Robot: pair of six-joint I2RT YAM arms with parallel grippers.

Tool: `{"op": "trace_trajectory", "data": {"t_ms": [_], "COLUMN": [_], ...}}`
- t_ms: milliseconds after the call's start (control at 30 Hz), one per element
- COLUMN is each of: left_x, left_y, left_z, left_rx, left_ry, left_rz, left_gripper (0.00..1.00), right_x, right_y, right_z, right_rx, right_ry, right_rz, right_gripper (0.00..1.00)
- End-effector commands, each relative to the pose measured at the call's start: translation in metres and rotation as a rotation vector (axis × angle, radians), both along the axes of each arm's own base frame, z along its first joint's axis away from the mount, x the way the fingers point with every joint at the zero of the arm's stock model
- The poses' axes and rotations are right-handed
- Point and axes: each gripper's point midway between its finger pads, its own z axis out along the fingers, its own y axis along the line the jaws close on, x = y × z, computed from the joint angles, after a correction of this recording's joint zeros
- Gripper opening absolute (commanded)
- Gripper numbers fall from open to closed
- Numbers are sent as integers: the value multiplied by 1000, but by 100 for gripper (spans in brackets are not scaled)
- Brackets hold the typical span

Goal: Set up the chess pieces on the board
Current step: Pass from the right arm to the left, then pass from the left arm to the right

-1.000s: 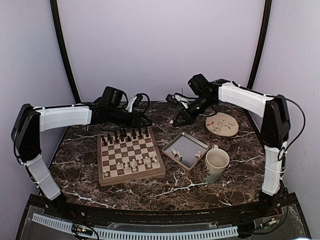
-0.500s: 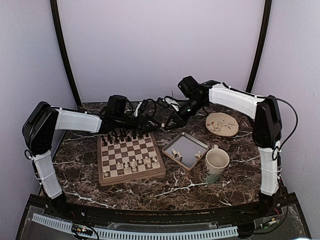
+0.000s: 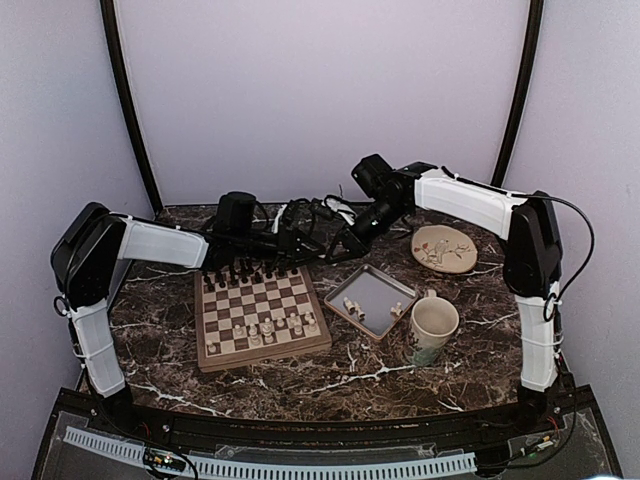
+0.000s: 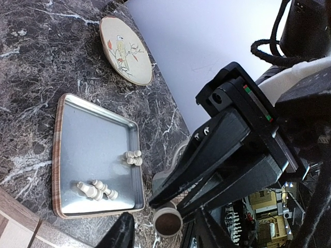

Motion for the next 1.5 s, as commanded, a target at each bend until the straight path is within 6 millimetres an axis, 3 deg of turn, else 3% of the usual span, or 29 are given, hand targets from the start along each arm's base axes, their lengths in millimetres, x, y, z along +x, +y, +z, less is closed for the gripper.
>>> {"op": "trace_trajectory", "data": {"t_ms": [0, 467, 567, 700, 800, 967, 1233, 1467], "left_x": [-6, -10, -12, -12, -4, -10, -6, 0], "left_y": [-7, -10, -8, -1, 5, -2, 2, 4], "left_z": [10, 9, 18, 26, 34, 54, 74, 79], "left_rx": [-33, -57, -90, -109, -105, -167, -207, -232], "left_ry": [-26, -24, -49, -99, -165, -243, -315, -311], "left_rz": [-33, -57, -47, 12, 98, 156, 244, 284], "left_gripper": [39, 17, 15, 15, 15, 15, 15, 15], "right_x": [-4, -10, -7, 8, 22, 28, 17, 6], "right_y": [9, 7, -1, -20, -35, -44, -32, -24], "right_z": [13, 21, 32, 61, 71, 72, 70, 74], "right_rx": [33, 39, 60, 189, 285, 429, 578, 607], "right_ry": [-5, -14, -18, 24, 132, 379, 718, 777], "right_rz": [18, 32, 12, -71, -170, -246, -234, -201], "right_gripper": [6, 8, 16, 30, 38, 40, 46, 47]}}
